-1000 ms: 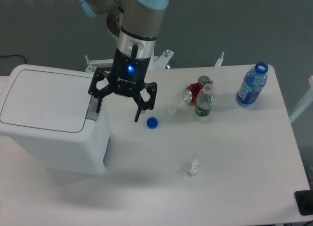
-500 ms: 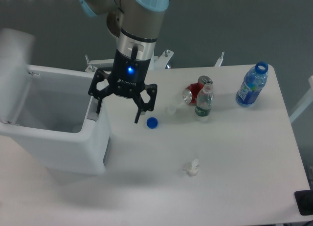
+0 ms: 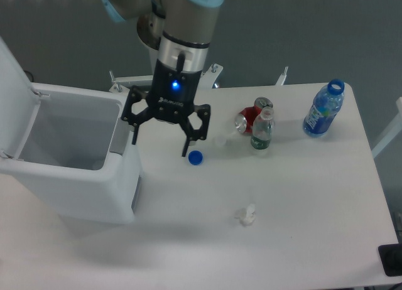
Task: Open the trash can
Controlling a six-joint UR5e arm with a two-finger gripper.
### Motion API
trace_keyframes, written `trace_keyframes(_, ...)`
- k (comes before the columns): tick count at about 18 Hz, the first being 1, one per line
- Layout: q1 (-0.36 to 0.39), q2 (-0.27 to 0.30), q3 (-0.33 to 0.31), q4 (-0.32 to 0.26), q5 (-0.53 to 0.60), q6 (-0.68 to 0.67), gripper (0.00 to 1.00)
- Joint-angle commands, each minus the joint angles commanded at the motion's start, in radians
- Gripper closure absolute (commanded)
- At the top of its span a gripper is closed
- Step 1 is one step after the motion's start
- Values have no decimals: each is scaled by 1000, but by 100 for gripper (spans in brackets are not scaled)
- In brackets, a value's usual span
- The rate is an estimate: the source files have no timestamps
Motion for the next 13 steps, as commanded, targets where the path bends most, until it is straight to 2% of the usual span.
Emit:
trace_keyframes(4, 23, -5, 23, 0, 23, 120, 0)
trace_keyframes(8, 41, -8, 31, 0, 113, 277, 0)
trace_keyframes(13, 55, -9, 29, 0, 175, 384, 0)
